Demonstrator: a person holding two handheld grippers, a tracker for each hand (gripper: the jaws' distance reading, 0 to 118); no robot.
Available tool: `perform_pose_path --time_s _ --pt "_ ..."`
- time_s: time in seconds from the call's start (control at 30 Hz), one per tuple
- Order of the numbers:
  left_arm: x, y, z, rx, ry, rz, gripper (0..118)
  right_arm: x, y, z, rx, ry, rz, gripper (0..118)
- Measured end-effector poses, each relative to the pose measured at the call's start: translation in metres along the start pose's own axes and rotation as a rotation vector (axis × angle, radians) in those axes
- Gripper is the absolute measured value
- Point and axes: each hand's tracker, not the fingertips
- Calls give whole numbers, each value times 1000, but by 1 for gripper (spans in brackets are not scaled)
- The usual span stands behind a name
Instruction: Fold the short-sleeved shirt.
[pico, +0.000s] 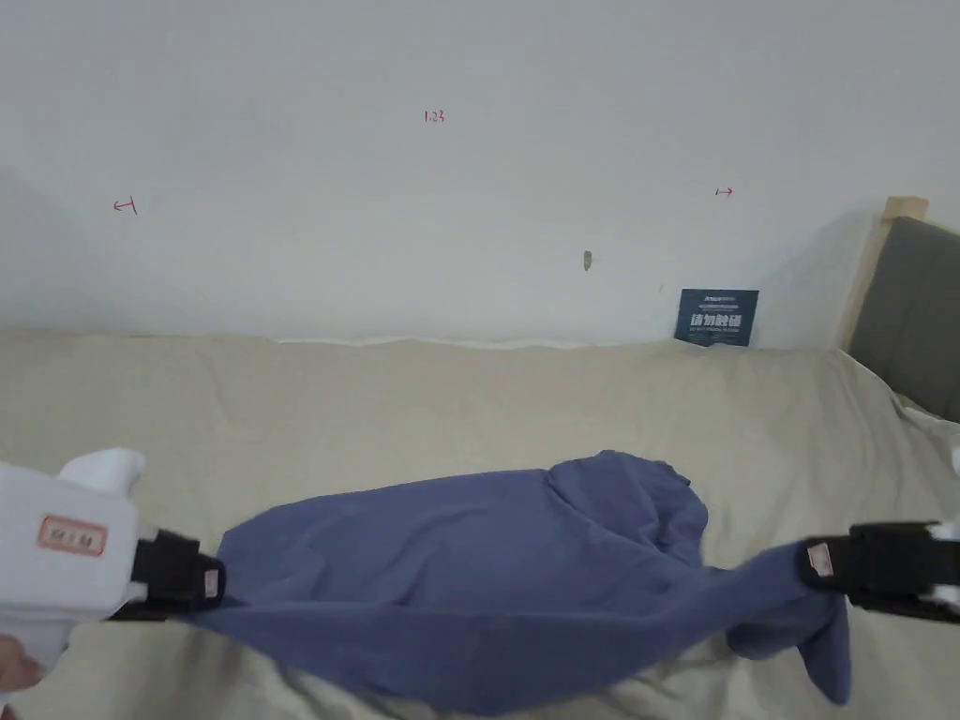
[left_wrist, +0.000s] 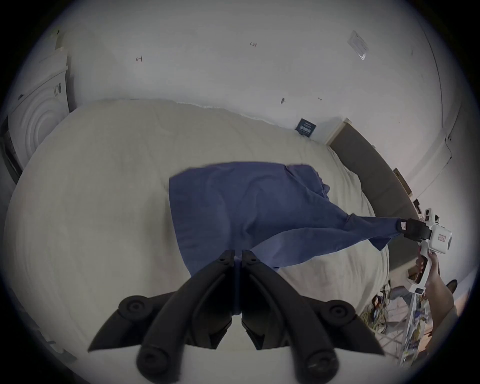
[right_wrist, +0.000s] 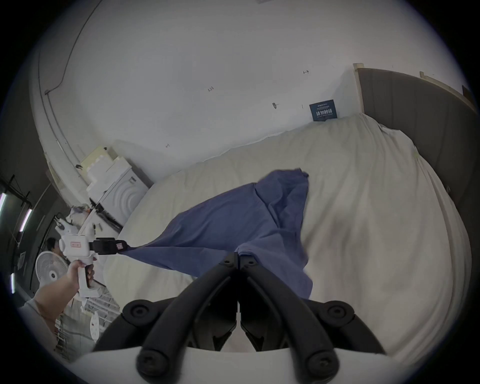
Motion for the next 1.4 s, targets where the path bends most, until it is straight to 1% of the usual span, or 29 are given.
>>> perform_pose_path --time_s 0.03,0.13,0.2,0.23,0.3,0.37,0.4,0.47,0.5,0.57,0.7,0.8,0.87,0.9,0.93,0.97,1.0,1.03,1.07,1.1,1.13,1.17,1.2,1.23,1.3,1.37,1.4 --pt "-1 -10 8 -14 -6 -3 5 2 -11 15 -15 11 -16 0" --pt "-3 -46 33 -26 -22 6 5 8 -42 57 -26 2 -25 0" --pt "-6 -63 46 -28 -14 0 5 13 -58 77 -36 -2 -20 0" --pt "-7 -72 53 -26 -14 -1 5 16 -67 86 -37 -20 -14 0" --pt "-10 -87 59 -41 -22 15 5 28 -81 96 -65 -25 -34 0" --pt "-12 -106 59 -89 -38 32 5 38 -100 99 -127 -56 -44 0" --pt "-13 -114 58 -100 -31 26 5 43 -108 97 -164 -67 -24 0" --pt "-17 -133 47 -145 -5 2 5 50 -127 92 -214 -119 35 0" --pt "-19 -141 39 -173 6 -14 5 55 -137 86 -240 -126 50 0" --pt "-21 -160 23 -229 18 -40 5 65 -156 72 -294 -143 53 0" --pt "-28 -184 -4 -297 37 -29 5 79 -183 43 -377 -189 56 0" --pt "-39 -191 -13 -321 40 20 6 93 -192 29 -413 -242 86 0" --pt "-45 -194 -14 -326 44 52 9 97 -193 23 -431 -258 87 1" --pt "-46 -195 -14 -330 74 52 25 100 -193 20 -452 -258 73 4" --pt "-48 -196 -15 -343 111 32 48 101 -195 19 -473 -276 59 15" --pt "-48 -199 -13 -372 124 12 71 102 -197 18 -488 -320 56 39" --pt "-48 -201 -11 -371 111 11 87 104 -198 18 -506 -339 59 84" --pt "-46 -201 -7 -375 122 5 90 105 -200 20 -514 -344 73 110" --pt "-46 -201 -3 -380 136 -2 90 102 -202 25 -505 -357 92 118" --pt "-47 -203 2 -378 136 -1 90 102 -201 30 -488 -374 111 116" --pt "-47 -203 9 -365 145 3 90 102 -198 37 -459 -402 106 113" --pt "-47 -202 16 -332 147 12 90 102 -195 43 -432 -423 89 110" --pt "-46 -201 24 -290 142 41 90 96 -194 52 -393 -422 55 109" --pt "-44 -200 34 -255 134 72 90 93 -191 60 -357 -403 30 109" --pt "-35 -197 55 -135 57 152 90 76 -185 78 -247 -346 1 107" --pt "-17 -196 74 -21 32 175 88 47 -182 94 -120 -275 17 104" --pt "-9 -198 82 41 27 170 83 36 -182 100 -68 -242 23 91"
